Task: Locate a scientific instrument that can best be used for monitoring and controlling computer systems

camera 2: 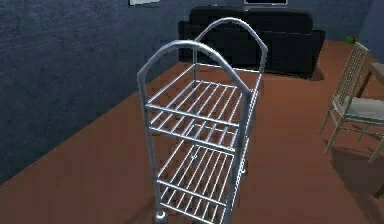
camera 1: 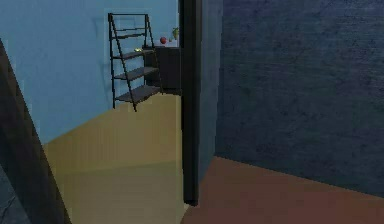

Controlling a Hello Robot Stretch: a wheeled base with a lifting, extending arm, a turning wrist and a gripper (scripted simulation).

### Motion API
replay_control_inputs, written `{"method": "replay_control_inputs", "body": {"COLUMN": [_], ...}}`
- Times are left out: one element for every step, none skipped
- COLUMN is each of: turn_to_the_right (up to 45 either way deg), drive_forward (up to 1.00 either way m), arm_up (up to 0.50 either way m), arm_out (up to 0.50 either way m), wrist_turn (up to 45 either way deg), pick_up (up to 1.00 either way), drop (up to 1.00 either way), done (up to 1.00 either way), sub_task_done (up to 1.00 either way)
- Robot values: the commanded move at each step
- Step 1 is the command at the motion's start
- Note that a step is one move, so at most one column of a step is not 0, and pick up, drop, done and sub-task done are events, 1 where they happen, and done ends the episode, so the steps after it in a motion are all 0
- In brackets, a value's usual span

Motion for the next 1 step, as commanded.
{"method": "replay_control_inputs", "body": {"turn_to_the_right": [3.0], "drive_forward": [0.0], "arm_up": [0.0], "arm_out": [0.0], "wrist_turn": [0.0], "pick_up": [0.0], "drop": [0.0], "done": [0.0], "sub_task_done": [0.0]}}
